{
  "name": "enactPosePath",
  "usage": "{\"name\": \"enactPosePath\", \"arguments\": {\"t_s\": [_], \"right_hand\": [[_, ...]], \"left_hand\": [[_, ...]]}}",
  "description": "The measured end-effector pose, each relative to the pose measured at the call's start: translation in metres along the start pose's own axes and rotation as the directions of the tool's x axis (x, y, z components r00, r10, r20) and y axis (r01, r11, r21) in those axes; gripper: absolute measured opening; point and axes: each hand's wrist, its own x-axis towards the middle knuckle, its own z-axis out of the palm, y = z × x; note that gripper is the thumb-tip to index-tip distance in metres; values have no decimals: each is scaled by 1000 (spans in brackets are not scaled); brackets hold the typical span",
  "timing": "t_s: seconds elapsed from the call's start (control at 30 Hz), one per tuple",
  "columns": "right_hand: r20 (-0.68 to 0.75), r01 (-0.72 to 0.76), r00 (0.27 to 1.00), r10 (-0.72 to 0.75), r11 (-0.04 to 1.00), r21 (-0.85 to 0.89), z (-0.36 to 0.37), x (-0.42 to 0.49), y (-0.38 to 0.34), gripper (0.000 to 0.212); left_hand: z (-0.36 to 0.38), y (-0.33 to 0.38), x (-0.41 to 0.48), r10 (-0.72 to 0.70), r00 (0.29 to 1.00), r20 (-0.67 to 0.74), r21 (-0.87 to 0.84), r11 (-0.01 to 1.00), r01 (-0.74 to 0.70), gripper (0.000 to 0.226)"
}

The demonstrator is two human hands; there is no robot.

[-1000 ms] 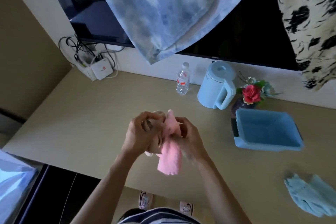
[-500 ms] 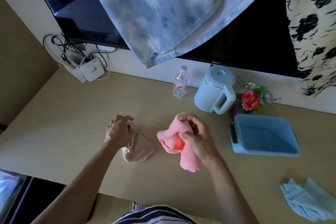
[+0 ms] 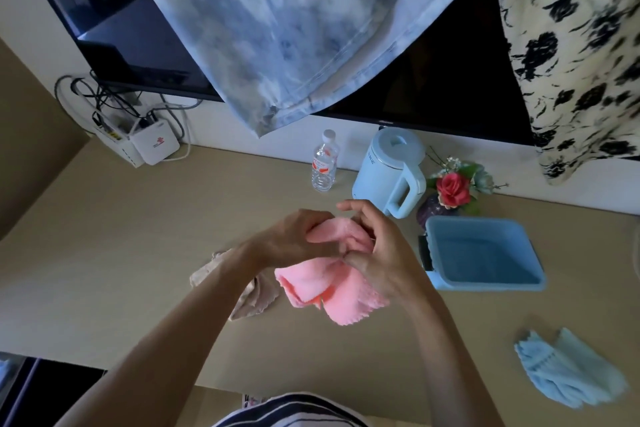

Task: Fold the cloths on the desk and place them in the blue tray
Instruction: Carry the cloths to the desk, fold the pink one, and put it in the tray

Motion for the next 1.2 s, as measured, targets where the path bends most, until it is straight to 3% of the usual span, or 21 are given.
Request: {"name": "enactPosePath", "arguments": {"t_s": [0.13, 0.43, 0.6, 0.73, 0.87, 1.2], "right_hand": [[-84, -39, 996, 24, 981, -191, -14, -11, 1, 60], [28, -178, 983, 184, 974, -138, -42, -30, 7, 45], [-9, -200, 980, 201, 966, -164, -55, -39, 10, 35], [-34, -190, 982, 187, 968, -163, -67, -46, 14, 24], [-37, -213, 977, 210, 953, -214, -75, -47, 19, 14], [-308, -129, 951, 35, 948, -292, -78, -48, 34, 11]], "left_hand": [[4, 15, -1, 62, 994, -84, 158, 986, -48, 37], [-5, 40, -4, 162, 984, -77, 225, 964, -141, 29], [-9, 47, -8, 155, 985, -70, 218, 966, -137, 21], [-18, 45, -11, 103, 995, 14, 245, 964, -103, 13], [-18, 39, -12, 118, 993, 24, 275, 954, -120, 40], [-10, 38, -10, 165, 980, -110, 244, 961, -134, 35]]}}
